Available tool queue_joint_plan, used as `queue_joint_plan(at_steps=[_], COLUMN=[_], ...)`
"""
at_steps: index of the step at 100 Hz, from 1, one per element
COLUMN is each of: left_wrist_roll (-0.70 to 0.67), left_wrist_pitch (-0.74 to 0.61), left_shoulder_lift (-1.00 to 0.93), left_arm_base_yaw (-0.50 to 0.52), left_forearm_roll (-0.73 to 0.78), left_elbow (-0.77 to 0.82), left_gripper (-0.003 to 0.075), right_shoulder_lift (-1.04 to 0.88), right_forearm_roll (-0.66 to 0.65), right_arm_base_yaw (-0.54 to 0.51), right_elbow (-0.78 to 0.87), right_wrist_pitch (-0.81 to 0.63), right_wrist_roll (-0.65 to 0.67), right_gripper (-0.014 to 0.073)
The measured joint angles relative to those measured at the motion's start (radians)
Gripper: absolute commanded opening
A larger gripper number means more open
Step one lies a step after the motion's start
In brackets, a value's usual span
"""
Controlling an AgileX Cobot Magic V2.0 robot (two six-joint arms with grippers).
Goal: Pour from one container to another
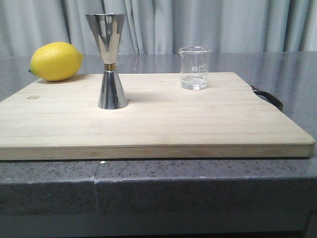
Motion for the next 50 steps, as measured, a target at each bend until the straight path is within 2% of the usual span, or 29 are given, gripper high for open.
queue_joint_plan(at_steps=[11, 31, 37, 50], left_wrist_roll=[0.000, 0.000, 0.000, 0.000], left_wrist_pitch=[-0.063, -0.078, -0.084, -0.092], left_shoulder_lift=[0.000, 0.000, 0.000, 0.000], left_arm_base_yaw=[0.018, 0.023, 0.023, 0.023], left_forearm_roll=[-0.042, -0.062, -0.064, -0.064], left_elbow=[0.064, 0.100, 0.100, 0.100], left_gripper=[0.0371, 0.0061, -0.0018, -0.0019], right_shoulder_lift=[-0.027, -0.031, -0.031, -0.031], right_forearm_roll=[0.000, 0.000, 0.000, 0.000], right_arm_base_yaw=[0.000, 0.000, 0.000, 0.000], right_elbow=[0.043, 0.062, 0.062, 0.062], right_wrist_pitch=[0.027, 0.040, 0.040, 0.040], right_wrist_roll=[0.000, 0.000, 0.000, 0.000], right_gripper=[0.0256, -0.0076, -0.0075, -0.0075])
